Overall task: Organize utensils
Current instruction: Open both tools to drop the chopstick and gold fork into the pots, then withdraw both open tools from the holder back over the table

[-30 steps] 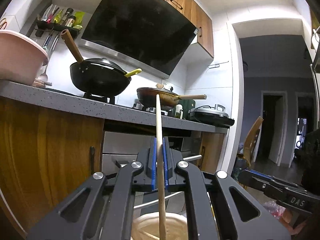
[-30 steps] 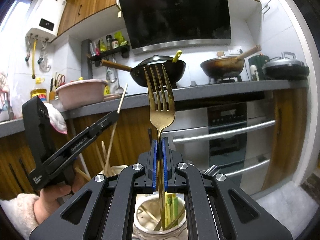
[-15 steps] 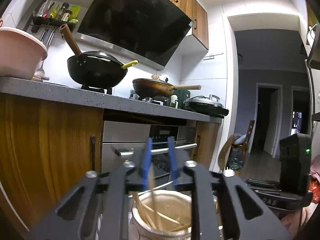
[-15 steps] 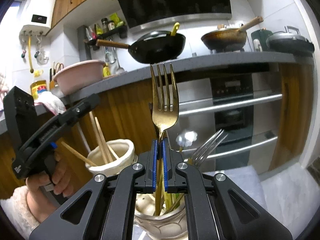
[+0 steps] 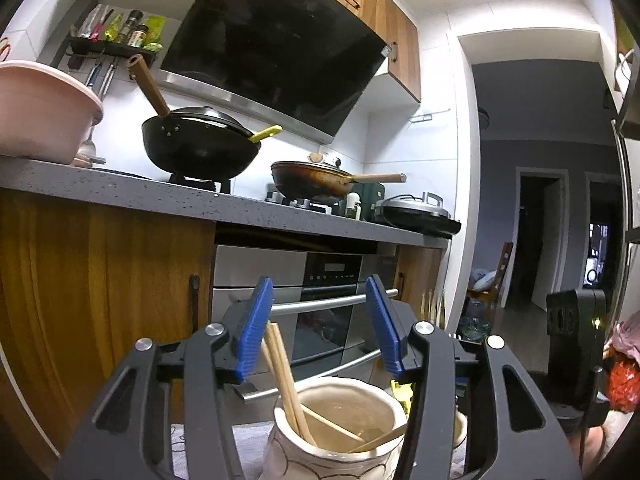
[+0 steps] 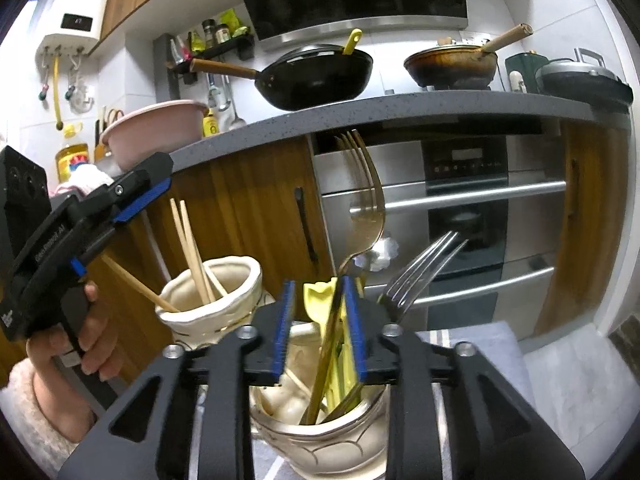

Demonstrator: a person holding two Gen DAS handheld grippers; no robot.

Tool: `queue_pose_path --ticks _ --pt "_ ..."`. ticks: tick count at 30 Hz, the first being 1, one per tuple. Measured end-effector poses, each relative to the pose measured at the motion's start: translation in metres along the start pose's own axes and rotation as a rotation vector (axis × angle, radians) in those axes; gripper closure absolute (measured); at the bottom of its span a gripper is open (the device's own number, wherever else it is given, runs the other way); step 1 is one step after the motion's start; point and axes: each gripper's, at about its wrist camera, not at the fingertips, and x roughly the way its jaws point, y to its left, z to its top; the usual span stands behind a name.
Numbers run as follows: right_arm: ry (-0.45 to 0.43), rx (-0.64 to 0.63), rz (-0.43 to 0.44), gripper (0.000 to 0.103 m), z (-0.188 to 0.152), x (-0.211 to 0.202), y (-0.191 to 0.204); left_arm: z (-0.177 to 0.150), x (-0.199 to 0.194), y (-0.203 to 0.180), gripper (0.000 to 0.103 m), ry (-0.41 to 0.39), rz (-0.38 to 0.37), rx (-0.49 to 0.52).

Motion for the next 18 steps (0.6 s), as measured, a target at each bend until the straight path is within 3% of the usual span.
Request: queue_pose_path --ticks 2,10,18 --pt "-0.008 -0.016 -0.008 0.068 0.0 -0.004 0.002 0.001 -0.005 0.002 0.052 -0.005 0.009 -0.005" --pt "-0.09 -0.019 -0.032 0.036 -0.002 -0.046 0.012 -0.002 -0.042 0.006 0.035 0.004 0.052 -0.019" --pt "-0.046 -0.036 -0.107 0.025 -0.028 -0.066 0.013 -0.029 -0.078 -0.005 0.016 0.097 0.096 0.013"
